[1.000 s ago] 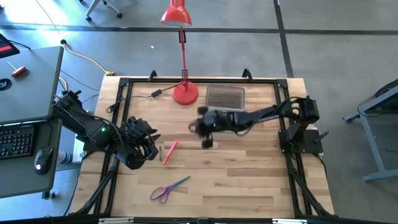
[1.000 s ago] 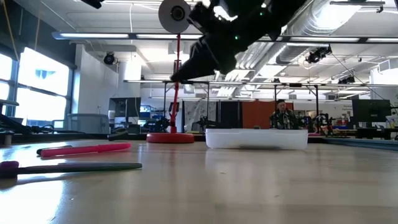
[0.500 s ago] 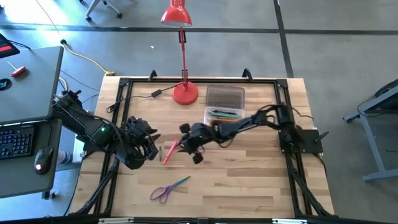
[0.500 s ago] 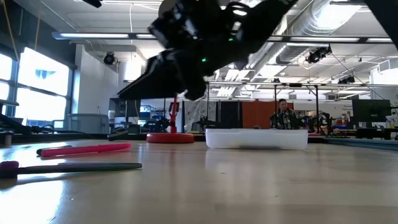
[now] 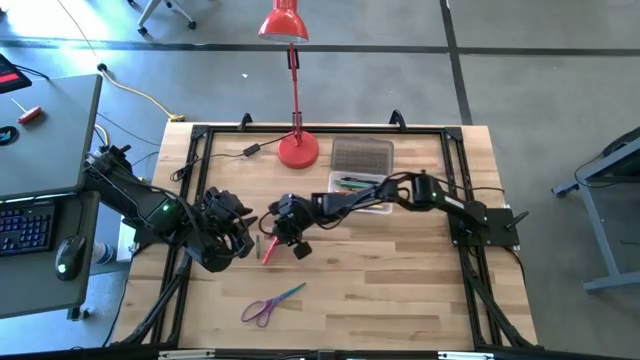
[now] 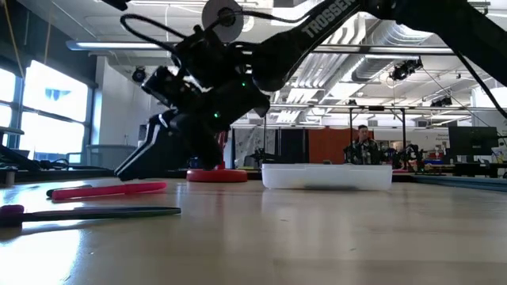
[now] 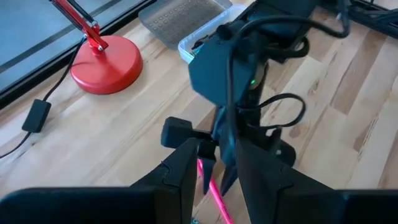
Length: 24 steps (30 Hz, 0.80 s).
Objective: Pick & place school supplies into a supply box
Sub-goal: Put the pink pen into the black supply box
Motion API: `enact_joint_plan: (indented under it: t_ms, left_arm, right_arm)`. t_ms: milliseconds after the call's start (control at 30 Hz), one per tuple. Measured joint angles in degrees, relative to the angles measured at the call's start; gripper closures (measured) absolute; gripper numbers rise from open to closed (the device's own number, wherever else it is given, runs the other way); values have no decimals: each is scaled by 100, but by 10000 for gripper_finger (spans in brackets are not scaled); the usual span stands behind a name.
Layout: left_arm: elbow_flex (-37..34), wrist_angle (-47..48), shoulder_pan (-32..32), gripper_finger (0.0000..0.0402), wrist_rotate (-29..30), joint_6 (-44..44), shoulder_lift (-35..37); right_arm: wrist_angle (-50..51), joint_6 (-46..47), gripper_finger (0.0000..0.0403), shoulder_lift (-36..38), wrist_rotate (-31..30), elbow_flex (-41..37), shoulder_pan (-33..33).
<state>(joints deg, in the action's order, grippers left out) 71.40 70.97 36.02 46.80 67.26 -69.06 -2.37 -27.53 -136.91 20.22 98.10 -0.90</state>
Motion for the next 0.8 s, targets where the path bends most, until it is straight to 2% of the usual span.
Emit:
enact_joint_plan:
  t_ms: [200, 333, 467, 667, 800]
  left_arm:
    - [0, 35, -1, 261, -21, -3, 0]
    - [0, 86, -1, 261, -20, 0, 0]
    - [0, 111, -1, 261, -16, 3, 0]
    - [0, 111, -1, 261, -15, 42, 0]
    - [0, 108, -1, 261, -18, 51, 0]
  right_arm:
    - [48, -229, 308, -60, 395, -158, -146]
    - [28, -321, 308, -49, 421, -327, -190]
    - [20, -470, 314, -24, 167, -490, -207]
    - [40, -546, 353, -8, -772, -686, -165]
    - [183, -251, 377, -18, -675, -690, -182]
